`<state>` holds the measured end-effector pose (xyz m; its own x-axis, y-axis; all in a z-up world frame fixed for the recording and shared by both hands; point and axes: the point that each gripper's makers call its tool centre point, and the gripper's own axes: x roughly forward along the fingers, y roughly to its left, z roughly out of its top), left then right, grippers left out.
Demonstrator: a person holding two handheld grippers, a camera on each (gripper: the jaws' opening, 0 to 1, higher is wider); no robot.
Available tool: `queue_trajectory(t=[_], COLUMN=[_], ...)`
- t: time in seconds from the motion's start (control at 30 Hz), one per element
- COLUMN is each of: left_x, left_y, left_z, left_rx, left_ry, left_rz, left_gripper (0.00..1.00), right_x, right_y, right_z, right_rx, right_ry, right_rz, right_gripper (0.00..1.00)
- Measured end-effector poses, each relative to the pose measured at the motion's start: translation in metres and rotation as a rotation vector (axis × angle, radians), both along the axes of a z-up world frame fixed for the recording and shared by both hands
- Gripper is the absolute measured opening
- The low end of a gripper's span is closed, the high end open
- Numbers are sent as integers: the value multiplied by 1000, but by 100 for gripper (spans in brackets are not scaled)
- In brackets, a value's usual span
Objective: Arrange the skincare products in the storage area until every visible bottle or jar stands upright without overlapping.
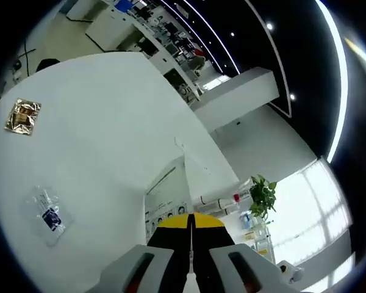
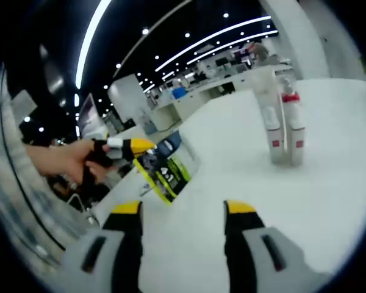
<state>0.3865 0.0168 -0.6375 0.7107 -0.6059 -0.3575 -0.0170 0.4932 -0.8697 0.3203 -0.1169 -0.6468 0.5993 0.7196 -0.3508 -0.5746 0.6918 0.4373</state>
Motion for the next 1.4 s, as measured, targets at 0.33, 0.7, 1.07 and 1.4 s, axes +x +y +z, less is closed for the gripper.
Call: queue_trajectory(t=[0.33,0.7,1.07,1.4], left_x=[-10,-16,-20,-32], left_y=[-25,-46,-49,-54], left_z=[1,9,7,22], left_rx=[-137,-259,-390,-442], left_ry=[75,137,213,215], left_rz=[49,67,119,30], left_gripper=[0,0,0,8], right_x=[6,10,18,20], right_y=[64,94,67,47], right_z=[9,-20,-23,-11], right_rx=[20,-190,-504,-699], right_ry=[-16,-34,-235,-428], right_rz=[154,219,303,393], right_gripper=[69,58,4,0])
